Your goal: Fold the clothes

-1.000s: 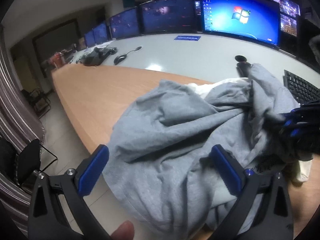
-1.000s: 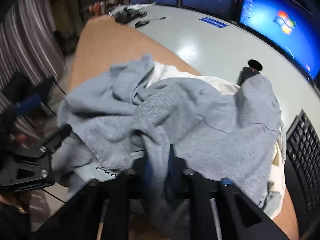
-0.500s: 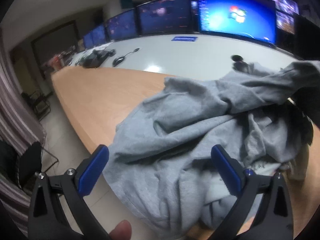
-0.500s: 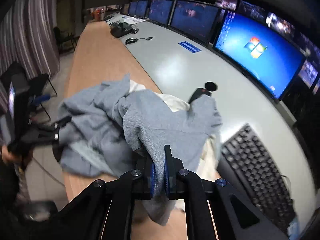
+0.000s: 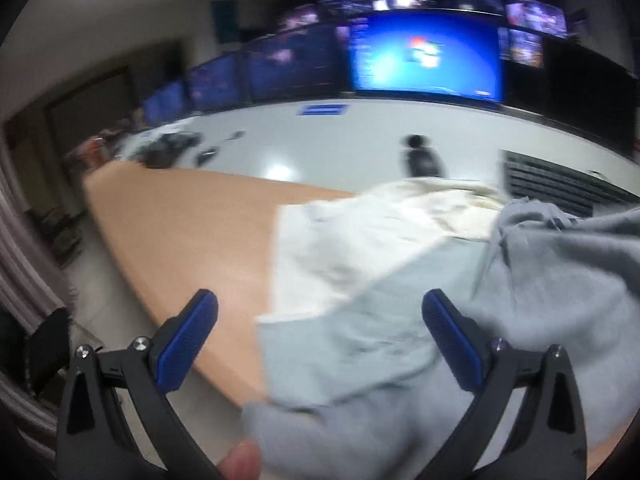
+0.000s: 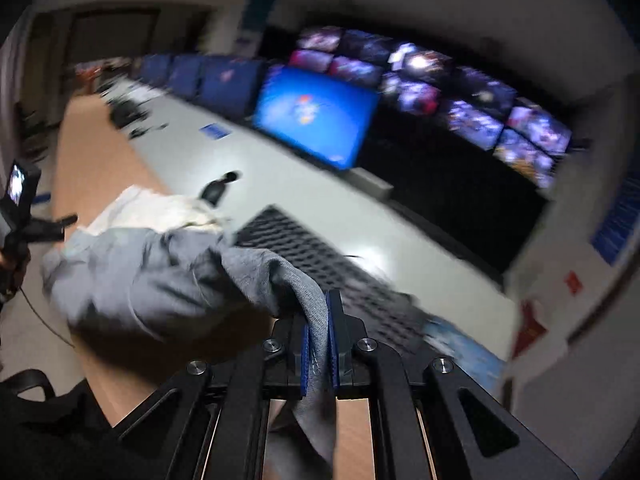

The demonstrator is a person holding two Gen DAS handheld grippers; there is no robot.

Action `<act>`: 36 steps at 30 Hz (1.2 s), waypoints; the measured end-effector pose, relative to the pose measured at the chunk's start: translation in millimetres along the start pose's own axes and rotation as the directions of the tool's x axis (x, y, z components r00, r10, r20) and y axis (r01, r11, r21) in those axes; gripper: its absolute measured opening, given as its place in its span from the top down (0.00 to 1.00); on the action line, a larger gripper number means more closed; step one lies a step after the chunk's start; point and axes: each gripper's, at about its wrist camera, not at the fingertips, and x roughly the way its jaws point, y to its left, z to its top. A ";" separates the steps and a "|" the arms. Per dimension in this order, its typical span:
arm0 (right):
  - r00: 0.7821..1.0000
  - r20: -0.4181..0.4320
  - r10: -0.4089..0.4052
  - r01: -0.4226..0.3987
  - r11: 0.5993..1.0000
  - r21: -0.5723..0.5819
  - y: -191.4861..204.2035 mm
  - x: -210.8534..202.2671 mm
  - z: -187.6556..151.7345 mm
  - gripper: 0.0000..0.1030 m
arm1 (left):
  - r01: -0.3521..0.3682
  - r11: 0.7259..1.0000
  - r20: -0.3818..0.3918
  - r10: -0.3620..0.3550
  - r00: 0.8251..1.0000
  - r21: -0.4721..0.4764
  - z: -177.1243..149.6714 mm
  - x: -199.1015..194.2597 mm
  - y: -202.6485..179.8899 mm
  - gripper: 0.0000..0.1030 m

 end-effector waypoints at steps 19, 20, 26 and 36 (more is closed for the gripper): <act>0.938 -0.327 0.110 -0.047 0.979 0.196 -43.9 62.4 -204.1 0.92 | 0.323 0.775 -0.185 -0.265 0.946 0.542 -121.1 -43.2 -280.0 0.00; 0.937 -0.330 0.115 -0.052 0.980 0.194 -42.7 64.6 -209.5 0.93 | 0.317 0.786 -0.187 -0.256 0.948 0.530 -120.7 -43.0 -277.3 0.00; 0.928 -0.343 0.144 -0.085 0.980 0.181 -36.0 78.1 -241.9 0.56 | 0.250 0.866 -0.153 -0.203 0.967 0.433 -112.9 -55.2 -246.1 0.00; 0.900 -0.381 0.212 -0.134 0.966 0.223 -31.3 111.6 -270.3 0.27 | 0.205 0.861 -0.126 -0.165 0.978 0.465 -112.9 -23.3 -278.4 0.00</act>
